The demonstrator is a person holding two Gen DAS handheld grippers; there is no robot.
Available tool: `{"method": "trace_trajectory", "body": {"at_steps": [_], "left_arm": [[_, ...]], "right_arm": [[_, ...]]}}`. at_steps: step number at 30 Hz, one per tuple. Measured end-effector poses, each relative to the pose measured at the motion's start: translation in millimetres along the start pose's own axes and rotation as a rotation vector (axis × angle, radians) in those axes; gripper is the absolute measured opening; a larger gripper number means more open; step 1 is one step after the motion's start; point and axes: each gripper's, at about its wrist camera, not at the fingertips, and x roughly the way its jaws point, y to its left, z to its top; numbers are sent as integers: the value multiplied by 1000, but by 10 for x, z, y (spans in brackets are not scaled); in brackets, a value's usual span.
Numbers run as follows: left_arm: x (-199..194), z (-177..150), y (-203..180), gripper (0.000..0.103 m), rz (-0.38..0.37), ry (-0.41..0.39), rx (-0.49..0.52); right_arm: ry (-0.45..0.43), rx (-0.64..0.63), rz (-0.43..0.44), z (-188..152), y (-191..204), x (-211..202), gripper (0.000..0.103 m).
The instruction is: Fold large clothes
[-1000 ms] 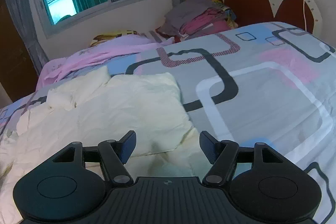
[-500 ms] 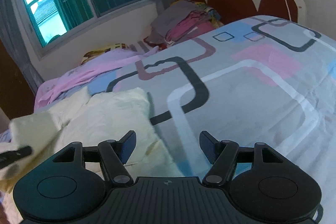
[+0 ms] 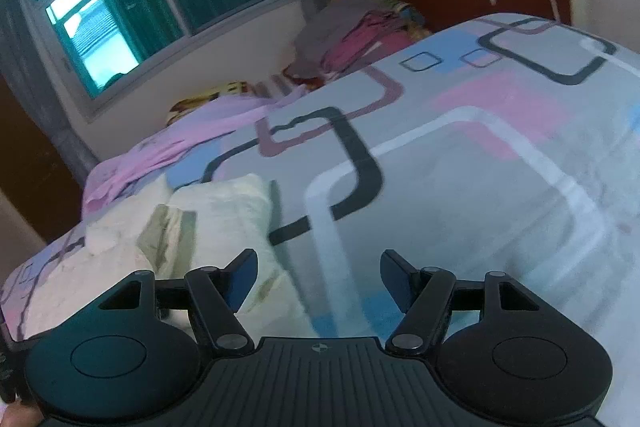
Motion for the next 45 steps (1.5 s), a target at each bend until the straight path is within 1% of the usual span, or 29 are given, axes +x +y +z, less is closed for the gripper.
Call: {"method": "trace_trajectory", "body": {"at_steps": [1,2,4,6,8,9,10,11,12,14,15,16,18,19,22,24,26,29,32,34,36,37,38,41,43,45], "left_arm": [[-100,-17,13,84,-2,-30,-1],[-193,-21,52,84,5,-44,3],[-366,-48,200,82,51,-66,-7],[-569,-87,470,81,117,-93,-44],[-796,-139,807,80,209,-124,-83],[-882,-164,965,76,254,-128,-103],[-969,-180,1111,70,295,-129,-122],[-1045,-198,1247,67,331,-129,-138],[-1122,-214,1400,64,377,-131,-150],[-1230,-196,1635,63,443,-137,-179],[-1287,-192,1774,63,458,-150,-215],[-1296,-189,1908,63,456,-149,-245],[-1223,-189,2087,63,456,-89,-253],[-1155,-206,2152,62,457,-62,-251],[-1116,-261,2225,62,439,-52,-247],[-1122,-282,2232,62,438,-52,-231],[-1091,-283,2255,63,432,-42,-224],[-1057,-303,2282,64,422,-18,-202],[-1073,-236,2318,64,405,-1,-170],[-1107,-168,2348,62,397,-24,-153],[-1109,-52,2409,63,404,-58,-139],[-1081,24,2459,63,407,-67,-137],[-1039,105,2508,63,408,-69,-138],[-865,331,2620,65,392,-59,-128],[-742,427,2665,67,368,-35,-118],[-607,474,2703,70,374,-15,-102]], "right_arm": [[9,-10,17,5,52,45,68],[18,-15,35,7,102,84,76],[15,-31,79,0,240,167,94],[25,-62,126,-14,394,276,94],[50,-82,168,-45,551,426,93],[56,-90,181,-60,620,500,93],[64,-98,189,-71,684,579,90],[79,-98,196,-76,726,663,83],[99,-91,204,-84,750,746,80],[140,-81,197,-97,793,930,71],[158,-81,191,-108,812,1005,69],[168,-81,192,-109,810,1052,67],[195,-102,204,-137,846,1122,42],[211,-113,214,-151,868,1136,20],[204,-128,198,-201,851,1035,12],[197,-136,180,-257,832,964,11],[200,-154,156,-318,843,982,11],[205,-171,136,-331,890,1028,11],[204,-190,118,-330,921,999,12],[126,-195,87,-247,968,865,12],[60,-202,83,-126,1054,798,23],[41,-212,82,-60,1120,822,39],[29,-229,69,-10,1192,866,45],[21,-267,80,114,1399,1069,44],[47,-306,77,137,1526,1243,44],[75,-347,58,101,1594,1420,44]]}}
